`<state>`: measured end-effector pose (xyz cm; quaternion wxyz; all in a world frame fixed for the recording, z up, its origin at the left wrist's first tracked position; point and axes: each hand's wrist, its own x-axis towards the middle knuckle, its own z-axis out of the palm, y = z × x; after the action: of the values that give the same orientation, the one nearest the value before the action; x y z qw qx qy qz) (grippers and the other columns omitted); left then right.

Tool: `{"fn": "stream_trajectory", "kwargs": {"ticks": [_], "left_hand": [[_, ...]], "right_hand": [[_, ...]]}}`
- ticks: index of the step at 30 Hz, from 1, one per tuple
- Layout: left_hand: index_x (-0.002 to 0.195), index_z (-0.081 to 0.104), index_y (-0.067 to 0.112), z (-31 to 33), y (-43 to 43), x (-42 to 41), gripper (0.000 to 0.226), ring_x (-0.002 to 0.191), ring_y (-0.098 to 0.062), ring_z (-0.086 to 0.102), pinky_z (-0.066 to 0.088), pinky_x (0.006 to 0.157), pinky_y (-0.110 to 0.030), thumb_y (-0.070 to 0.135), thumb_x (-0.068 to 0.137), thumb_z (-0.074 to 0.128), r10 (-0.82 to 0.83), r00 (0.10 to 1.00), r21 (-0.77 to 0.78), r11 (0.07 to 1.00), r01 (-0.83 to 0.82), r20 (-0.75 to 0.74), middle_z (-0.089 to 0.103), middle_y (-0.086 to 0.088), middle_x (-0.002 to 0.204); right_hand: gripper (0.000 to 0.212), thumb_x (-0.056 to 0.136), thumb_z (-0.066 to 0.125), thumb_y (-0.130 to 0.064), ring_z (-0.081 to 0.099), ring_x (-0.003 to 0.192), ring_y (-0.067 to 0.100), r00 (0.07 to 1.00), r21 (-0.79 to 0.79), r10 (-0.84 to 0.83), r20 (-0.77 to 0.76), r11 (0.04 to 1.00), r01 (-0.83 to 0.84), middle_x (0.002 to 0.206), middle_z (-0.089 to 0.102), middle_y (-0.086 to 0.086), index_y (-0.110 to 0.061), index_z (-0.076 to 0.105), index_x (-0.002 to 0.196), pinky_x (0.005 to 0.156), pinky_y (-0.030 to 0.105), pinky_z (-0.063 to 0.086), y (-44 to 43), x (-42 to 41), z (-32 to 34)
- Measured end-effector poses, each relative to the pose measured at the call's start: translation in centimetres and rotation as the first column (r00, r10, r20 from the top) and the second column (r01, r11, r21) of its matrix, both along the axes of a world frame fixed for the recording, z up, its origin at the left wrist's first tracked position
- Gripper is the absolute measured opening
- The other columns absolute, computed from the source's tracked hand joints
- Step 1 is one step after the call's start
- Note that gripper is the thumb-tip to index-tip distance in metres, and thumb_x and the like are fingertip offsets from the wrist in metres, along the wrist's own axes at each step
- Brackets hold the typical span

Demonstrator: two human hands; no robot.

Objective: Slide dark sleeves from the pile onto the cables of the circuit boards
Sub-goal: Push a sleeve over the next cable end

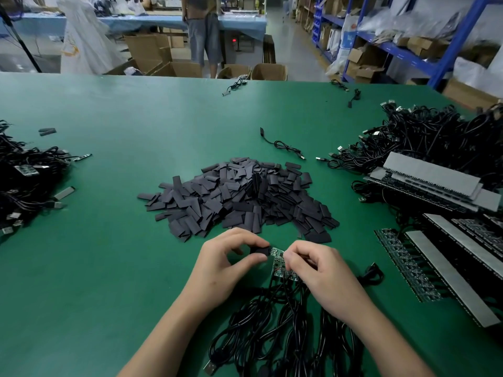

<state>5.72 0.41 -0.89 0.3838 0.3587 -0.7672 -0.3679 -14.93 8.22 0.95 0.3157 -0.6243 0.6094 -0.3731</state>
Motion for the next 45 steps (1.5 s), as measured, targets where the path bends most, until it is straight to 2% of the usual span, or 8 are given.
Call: {"fn": "stream_trajectory", "kwargs": {"ticks": [7, 13, 16, 28, 35, 39, 42, 45], "left_hand": [[0.099, 0.077, 0.027, 0.1, 0.1, 0.0, 0.016, 0.104, -0.016, 0.068, 0.051, 0.084, -0.034, 0.019, 0.087, 0.081, -0.016, 1.000, -0.019, 1.000, 0.016, 0.002, 0.073, 0.012, 0.103], [0.103, 0.078, 0.025, 0.5, 0.6, 0.1, 0.016, 0.107, -0.009, 0.065, 0.051, 0.096, -0.028, 0.019, 0.088, 0.081, -0.020, 0.996, -0.125, 0.992, 0.031, 0.090, 0.069, 0.017, 0.104], [0.104, 0.078, 0.026, 0.7, 0.6, 0.1, 0.017, 0.106, -0.007, 0.063, 0.052, 0.094, -0.031, 0.020, 0.088, 0.081, -0.008, 0.987, -0.189, 0.981, 0.039, 0.162, 0.068, 0.017, 0.104], [0.106, 0.076, 0.030, 0.7, 0.7, 0.1, 0.017, 0.103, -0.003, 0.061, 0.050, 0.090, -0.025, 0.027, 0.089, 0.079, -0.026, 0.964, -0.259, 0.961, 0.097, 0.263, 0.066, 0.019, 0.104], [0.106, 0.078, 0.029, 0.8, 1.0, -0.3, 0.018, 0.103, -0.006, 0.063, 0.051, 0.089, -0.027, 0.028, 0.089, 0.080, -0.030, 0.982, -0.237, 0.969, 0.076, 0.189, 0.067, 0.017, 0.103], [0.110, 0.077, 0.028, 0.9, 0.9, 0.0, 0.024, 0.106, -0.005, 0.062, 0.050, 0.092, -0.025, 0.036, 0.087, 0.078, 0.003, 0.985, -0.257, 0.966, 0.042, 0.172, 0.066, 0.019, 0.106], [0.108, 0.078, 0.028, 0.9, 0.8, 0.3, 0.022, 0.102, -0.004, 0.063, 0.051, 0.089, -0.024, 0.038, 0.088, 0.077, 0.016, 0.986, -0.274, 0.961, 0.030, 0.164, 0.066, 0.019, 0.103], [0.107, 0.079, 0.026, 0.9, 0.8, 0.3, 0.023, 0.099, -0.004, 0.063, 0.051, 0.088, -0.023, 0.039, 0.088, 0.074, 0.033, 0.989, -0.285, 0.958, 0.010, 0.142, 0.067, 0.018, 0.101]], "right_hand": [[0.033, 0.102, 0.059, -0.033, 0.036, 0.051, 0.003, 0.999, -0.006, -0.005, -0.033, 1.000, 0.004, 0.054, 0.041, -0.013, -0.021, 0.060, 0.072, 0.051, 0.021, 0.029, 0.0, 0.1, -0.2], [0.031, 0.100, 0.057, -0.041, 0.040, 0.051, 0.004, 0.997, 0.010, -0.012, -0.080, 1.000, 0.013, 0.055, 0.047, -0.010, -0.026, 0.060, 0.073, 0.053, 0.023, 0.033, 0.0, 0.0, -0.2], [0.027, 0.099, 0.056, -0.043, 0.040, 0.050, 0.004, 0.994, 0.027, -0.008, -0.113, 1.000, 0.011, 0.055, 0.048, -0.010, -0.034, 0.060, 0.075, 0.052, 0.023, 0.033, 0.1, 0.1, -0.2], [0.033, 0.100, 0.058, -0.039, 0.036, 0.048, 0.005, 0.996, 0.091, -0.006, -0.092, 0.996, 0.014, 0.053, 0.045, -0.011, -0.027, 0.061, 0.069, 0.050, 0.022, 0.032, 0.1, -0.1, 0.3], [0.026, 0.099, 0.057, -0.040, 0.037, 0.050, 0.004, 0.997, 0.090, 0.008, -0.076, 0.996, -0.001, 0.055, 0.047, -0.010, -0.031, 0.065, 0.077, 0.051, 0.021, 0.031, 0.1, 0.3, 0.3], [0.023, 0.100, 0.058, -0.042, 0.041, 0.053, 0.003, 0.999, 0.069, 0.008, -0.049, 0.998, -0.005, 0.059, 0.052, -0.007, -0.034, 0.069, 0.082, 0.054, 0.022, 0.033, 0.2, 0.1, 0.3], [0.018, 0.100, 0.060, -0.040, 0.046, 0.057, 0.003, 0.999, 0.047, 0.035, -0.020, 0.998, -0.034, 0.068, 0.060, -0.001, -0.035, 0.071, 0.086, 0.056, 0.022, 0.037, 0.2, -0.2, 0.5], [0.014, 0.098, 0.066, -0.037, 0.047, 0.058, 0.000, 1.000, 0.034, 0.018, -0.018, 0.999, -0.017, 0.066, 0.058, -0.010, -0.035, 0.070, 0.084, 0.057, 0.021, 0.039, 0.2, -0.4, 0.4]]}}
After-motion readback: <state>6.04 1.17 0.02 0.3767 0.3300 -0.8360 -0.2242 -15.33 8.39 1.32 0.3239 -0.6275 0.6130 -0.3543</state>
